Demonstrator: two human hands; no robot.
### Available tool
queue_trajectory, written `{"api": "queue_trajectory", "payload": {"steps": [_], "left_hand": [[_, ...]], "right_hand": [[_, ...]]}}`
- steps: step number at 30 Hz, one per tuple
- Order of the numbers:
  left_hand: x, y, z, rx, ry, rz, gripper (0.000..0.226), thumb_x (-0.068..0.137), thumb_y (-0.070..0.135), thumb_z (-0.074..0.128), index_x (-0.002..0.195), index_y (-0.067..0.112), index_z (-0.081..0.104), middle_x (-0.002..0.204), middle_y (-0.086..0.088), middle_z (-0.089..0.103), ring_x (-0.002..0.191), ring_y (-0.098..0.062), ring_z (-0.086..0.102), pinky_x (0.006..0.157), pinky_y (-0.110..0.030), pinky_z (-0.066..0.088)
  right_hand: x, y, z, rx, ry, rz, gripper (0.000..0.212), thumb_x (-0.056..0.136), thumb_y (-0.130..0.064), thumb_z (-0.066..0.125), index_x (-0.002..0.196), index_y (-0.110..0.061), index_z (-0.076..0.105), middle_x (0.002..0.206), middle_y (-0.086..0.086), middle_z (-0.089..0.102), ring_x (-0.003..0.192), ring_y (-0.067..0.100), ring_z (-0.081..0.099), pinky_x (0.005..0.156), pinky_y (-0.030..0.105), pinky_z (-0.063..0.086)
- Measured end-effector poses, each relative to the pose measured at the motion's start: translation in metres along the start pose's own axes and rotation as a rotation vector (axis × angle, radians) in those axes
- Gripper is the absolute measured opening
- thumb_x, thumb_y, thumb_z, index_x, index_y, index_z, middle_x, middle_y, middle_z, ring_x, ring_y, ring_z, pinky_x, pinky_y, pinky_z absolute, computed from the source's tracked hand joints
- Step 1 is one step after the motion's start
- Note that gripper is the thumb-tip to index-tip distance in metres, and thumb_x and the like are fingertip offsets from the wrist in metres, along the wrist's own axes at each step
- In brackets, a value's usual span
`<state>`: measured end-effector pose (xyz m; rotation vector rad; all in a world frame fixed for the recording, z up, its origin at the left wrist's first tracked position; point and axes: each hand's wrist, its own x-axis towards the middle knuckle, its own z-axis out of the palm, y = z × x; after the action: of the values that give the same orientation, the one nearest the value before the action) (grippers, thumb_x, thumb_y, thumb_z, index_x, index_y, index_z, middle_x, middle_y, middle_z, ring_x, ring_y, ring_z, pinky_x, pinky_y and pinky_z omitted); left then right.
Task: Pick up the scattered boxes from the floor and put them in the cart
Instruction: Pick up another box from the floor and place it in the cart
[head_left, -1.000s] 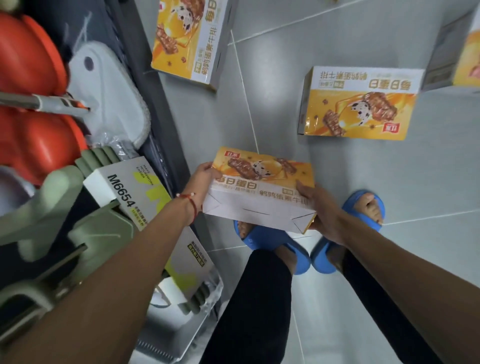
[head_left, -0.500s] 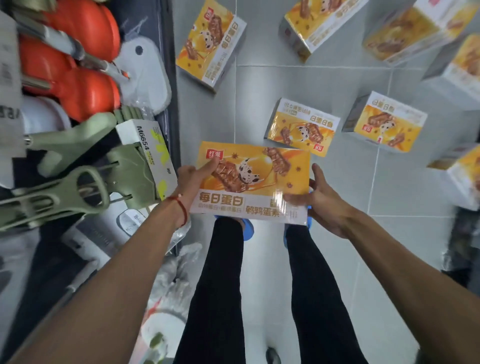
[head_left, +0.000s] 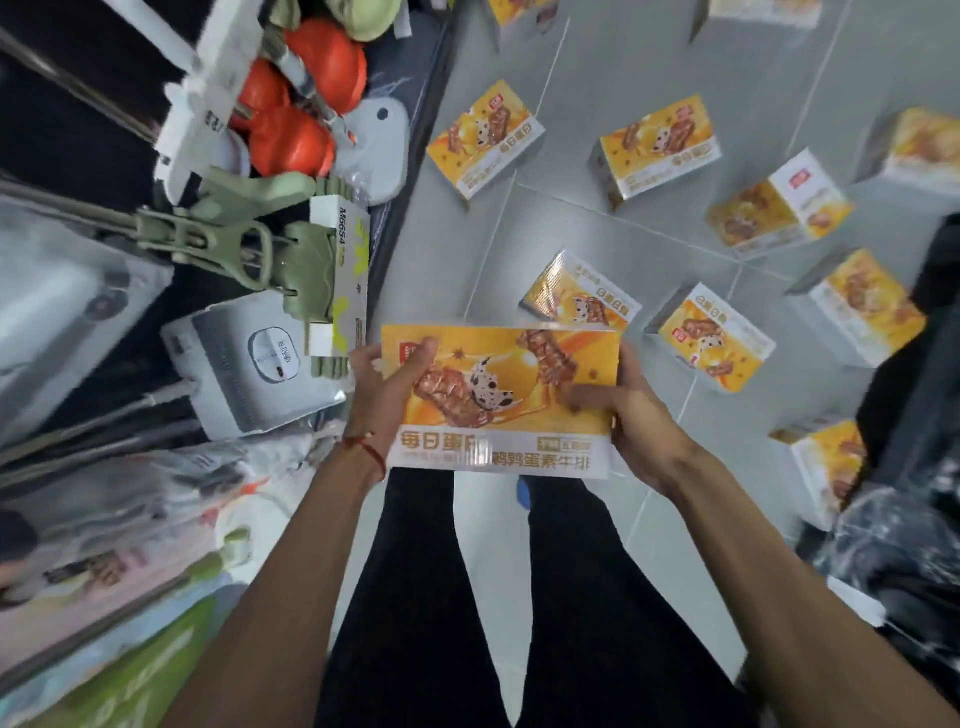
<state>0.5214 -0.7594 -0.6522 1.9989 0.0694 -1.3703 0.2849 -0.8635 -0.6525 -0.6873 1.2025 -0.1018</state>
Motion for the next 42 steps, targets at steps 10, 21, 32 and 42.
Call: {"api": "queue_trajectory", "payload": {"steps": [10, 21, 32, 42], "left_hand": [[-0.153, -0.039, -0.010, -0.133, 0.120, 0.220, 0.074, 0.077, 0.071, 0.064, 0.141, 0.040, 0.043, 0.131, 0.005, 0.064, 0.112, -0.012, 0.067, 0.104, -0.045, 0.050], [-0.299, -0.139, -0.076, -0.423, 0.379, 0.347, 0.034, 0.092, 0.047, 0.064, 0.123, 0.049, 0.050, 0.113, 0.012, 0.072, 0.099, -0.005, 0.071, 0.086, -0.026, 0.055], [-0.411, -0.231, -0.075, -0.591, 0.762, 0.352, 0.050, 0.085, 0.044, 0.060, 0.131, 0.026, 0.053, 0.091, 0.023, 0.072, 0.082, 0.002, 0.067, 0.081, -0.034, 0.056], [-0.504, -0.312, 0.008, -0.882, 1.124, 0.174, 0.050, 0.080, 0.033, 0.056, 0.130, 0.034, 0.058, 0.099, 0.006, 0.072, 0.083, -0.012, 0.069, 0.070, -0.032, 0.055]], "right_hand": [[-0.114, -0.011, 0.033, -0.100, 0.224, -0.136, 0.071, 0.077, -0.055, 0.085, 0.132, -0.027, 0.050, 0.110, 0.000, 0.078, 0.099, 0.022, 0.077, 0.097, 0.052, 0.058], [-0.244, 0.046, 0.103, -0.307, 0.048, -0.280, 0.058, 0.084, -0.044, 0.082, 0.131, -0.033, 0.050, 0.110, -0.001, 0.079, 0.096, 0.020, 0.078, 0.095, 0.049, 0.059], [-0.343, 0.094, 0.122, -0.485, -0.196, -0.374, 0.050, 0.092, -0.024, 0.076, 0.133, -0.023, 0.046, 0.108, -0.009, 0.070, 0.087, 0.003, 0.075, 0.083, 0.033, 0.060], [-0.383, 0.142, 0.083, -0.713, -0.518, -0.327, 0.049, 0.093, -0.022, 0.075, 0.131, -0.031, 0.047, 0.121, -0.010, 0.068, 0.096, 0.000, 0.072, 0.077, 0.024, 0.058]]}}
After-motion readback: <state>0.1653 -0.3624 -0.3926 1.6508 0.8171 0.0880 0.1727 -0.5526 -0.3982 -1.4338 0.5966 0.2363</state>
